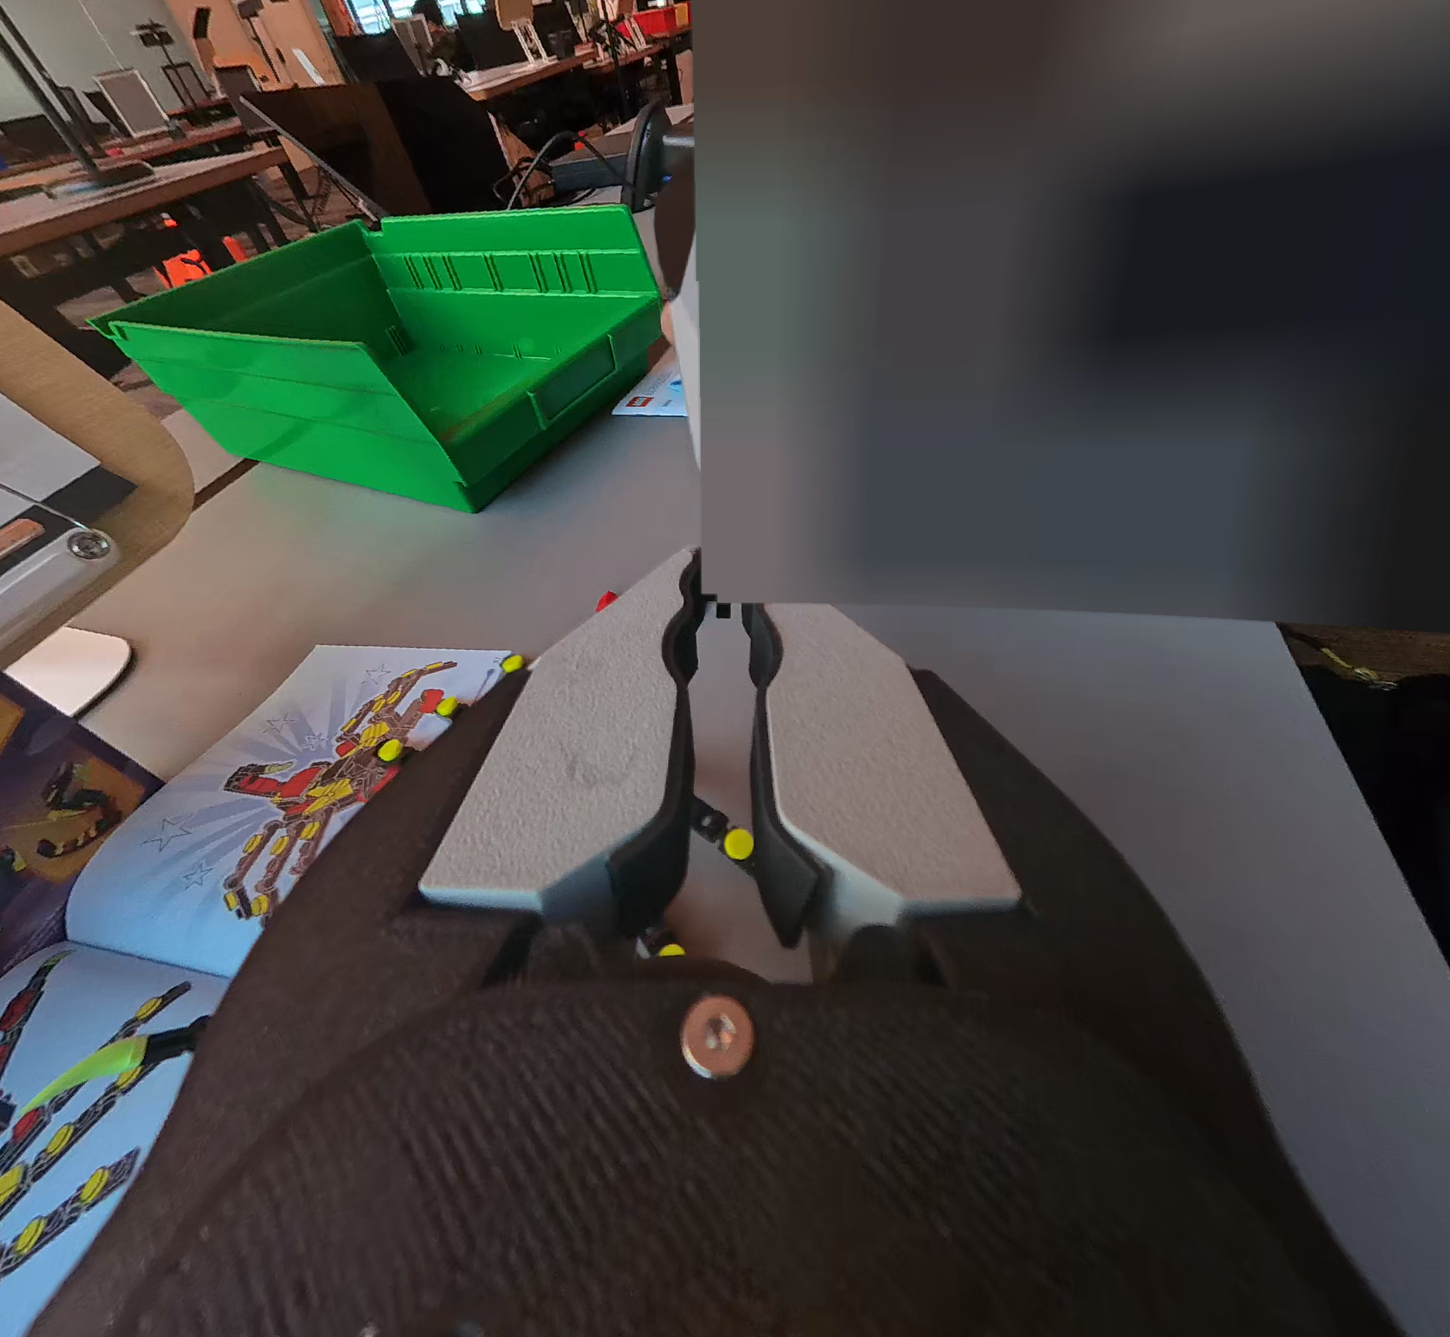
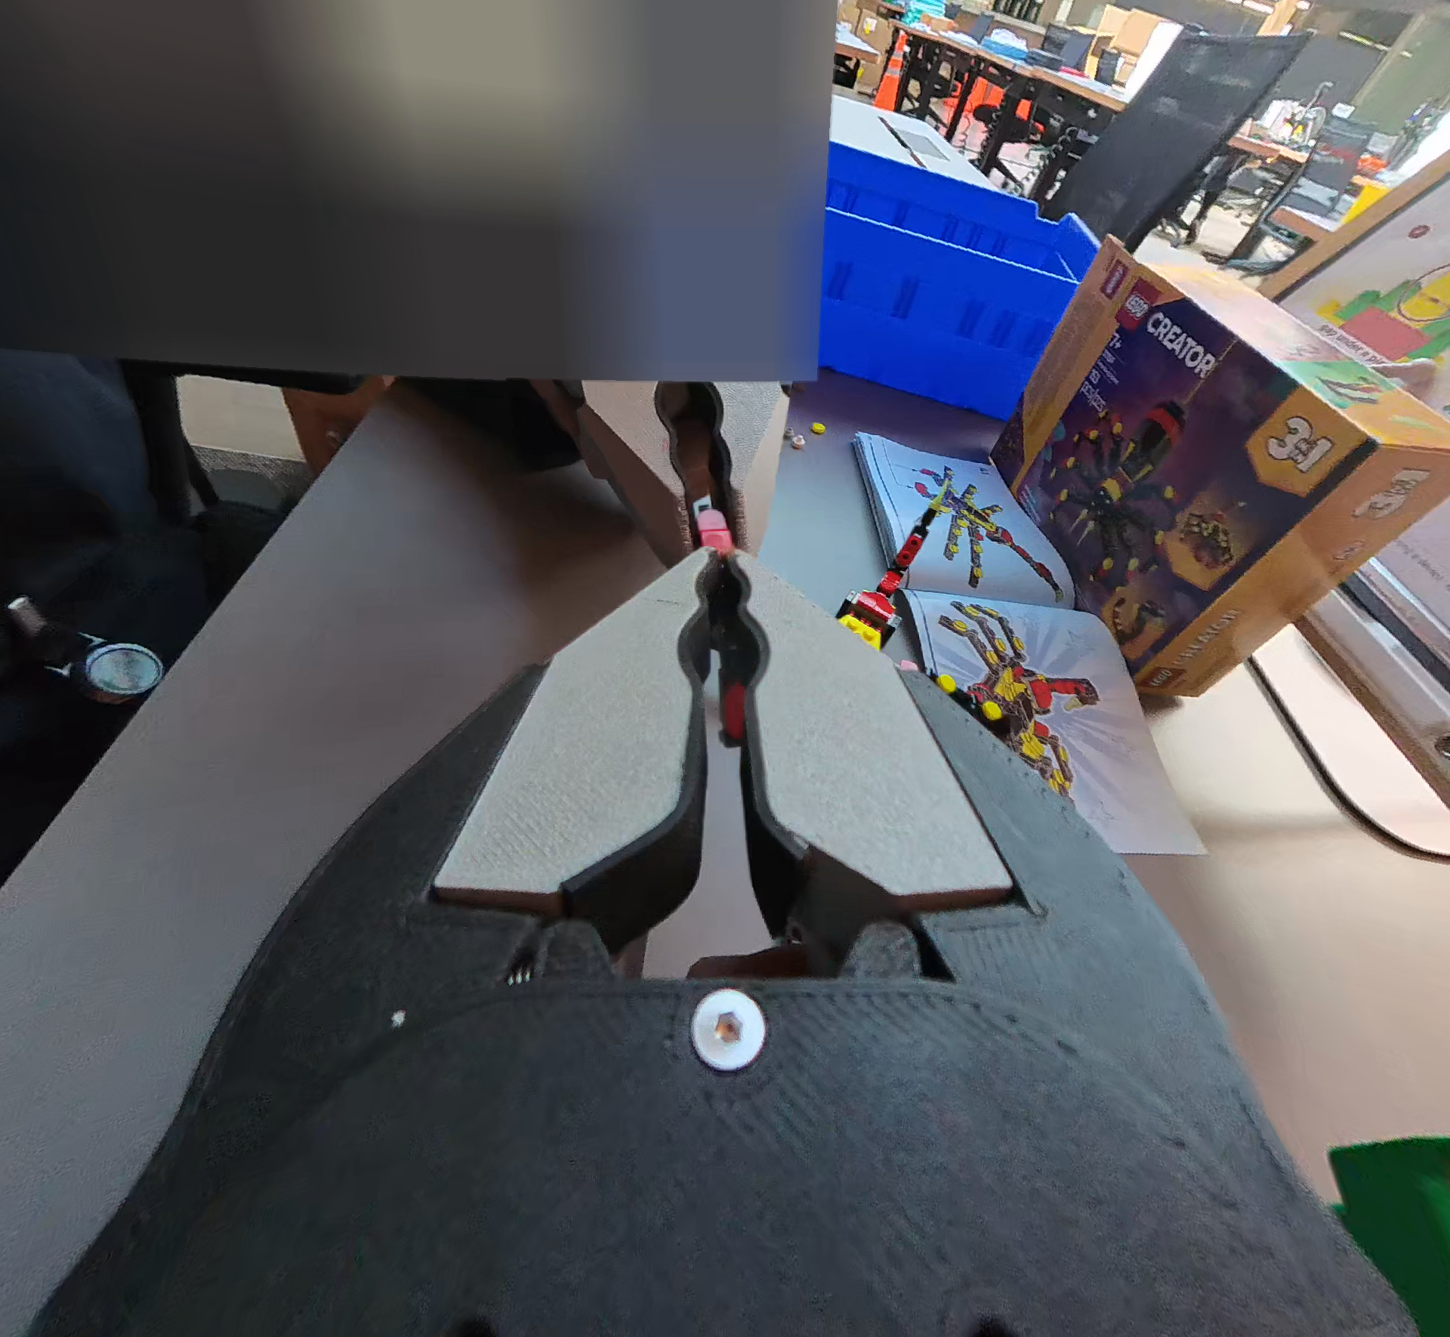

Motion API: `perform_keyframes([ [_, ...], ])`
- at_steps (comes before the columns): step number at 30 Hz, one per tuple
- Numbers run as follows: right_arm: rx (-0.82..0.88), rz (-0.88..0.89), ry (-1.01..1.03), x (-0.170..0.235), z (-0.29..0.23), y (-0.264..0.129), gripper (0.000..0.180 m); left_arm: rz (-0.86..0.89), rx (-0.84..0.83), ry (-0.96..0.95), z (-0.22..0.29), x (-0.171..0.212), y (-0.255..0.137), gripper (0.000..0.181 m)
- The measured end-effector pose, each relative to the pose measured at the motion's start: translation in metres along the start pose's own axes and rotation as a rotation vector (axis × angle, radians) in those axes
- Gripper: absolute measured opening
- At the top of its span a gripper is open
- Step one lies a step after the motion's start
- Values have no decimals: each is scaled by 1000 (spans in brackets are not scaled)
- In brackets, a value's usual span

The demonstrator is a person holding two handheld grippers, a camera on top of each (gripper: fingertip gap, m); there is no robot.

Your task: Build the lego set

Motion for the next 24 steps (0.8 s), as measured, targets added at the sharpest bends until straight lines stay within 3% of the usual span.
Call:
perform_keyframes([
  [8, -1, -46, 33, 5, -1, 4, 3, -3, 82, -215, -1, 4, 3, 5],
  [24, -71, -43, 113, 10, -5, 8, 3, -47, 86, -167, 5, 8, 6, 4],
])
Point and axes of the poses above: each gripper's, where its closed fingertips meet, y out along the fingers, x out of its underside, z = x × y across the jaws, the point moved 3 cm from there along -y, back along the fingers, and after that the axes turned 1 degree about -x, right-handed, at the moved point
